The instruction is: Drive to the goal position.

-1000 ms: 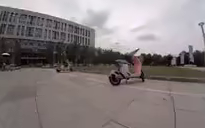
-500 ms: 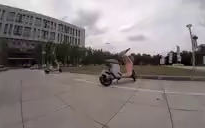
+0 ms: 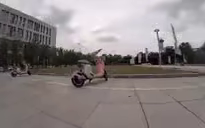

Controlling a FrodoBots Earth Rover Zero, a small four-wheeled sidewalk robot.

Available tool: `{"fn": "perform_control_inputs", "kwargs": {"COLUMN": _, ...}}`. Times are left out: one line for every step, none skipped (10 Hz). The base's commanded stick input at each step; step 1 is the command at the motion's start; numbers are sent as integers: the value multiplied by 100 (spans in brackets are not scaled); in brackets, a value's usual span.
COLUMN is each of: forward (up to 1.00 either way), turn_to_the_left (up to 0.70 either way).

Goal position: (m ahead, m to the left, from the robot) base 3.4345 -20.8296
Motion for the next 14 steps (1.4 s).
{"fn": "perform_control_inputs", "kwargs": {"forward": 0, "turn_to_the_left": -60}}
{"fn": "perform_control_inputs", "kwargs": {"forward": 0, "turn_to_the_left": -60}}
{"fn": "perform_control_inputs", "kwargs": {"forward": 0, "turn_to_the_left": -60}}
{"fn": "perform_control_inputs", "kwargs": {"forward": 0, "turn_to_the_left": -60}}
{"fn": "perform_control_inputs", "kwargs": {"forward": 0, "turn_to_the_left": -60}}
{"fn": "perform_control_inputs", "kwargs": {"forward": 0, "turn_to_the_left": -60}}
{"fn": "perform_control_inputs", "kwargs": {"forward": 0, "turn_to_the_left": -60}}
{"fn": "perform_control_inputs", "kwargs": {"forward": 0, "turn_to_the_left": -60}}
{"fn": "perform_control_inputs", "kwargs": {"forward": 0, "turn_to_the_left": -60}}
{"fn": "perform_control_inputs", "kwargs": {"forward": 0, "turn_to_the_left": -60}}
{"fn": "perform_control_inputs", "kwargs": {"forward": 0, "turn_to_the_left": -60}}
{"fn": "perform_control_inputs", "kwargs": {"forward": 0, "turn_to_the_left": -60}}
{"fn": "perform_control_inputs", "kwargs": {"forward": 0, "turn_to_the_left": -60}}
{"fn": "perform_control_inputs", "kwargs": {"forward": 0, "turn_to_the_left": -60}}
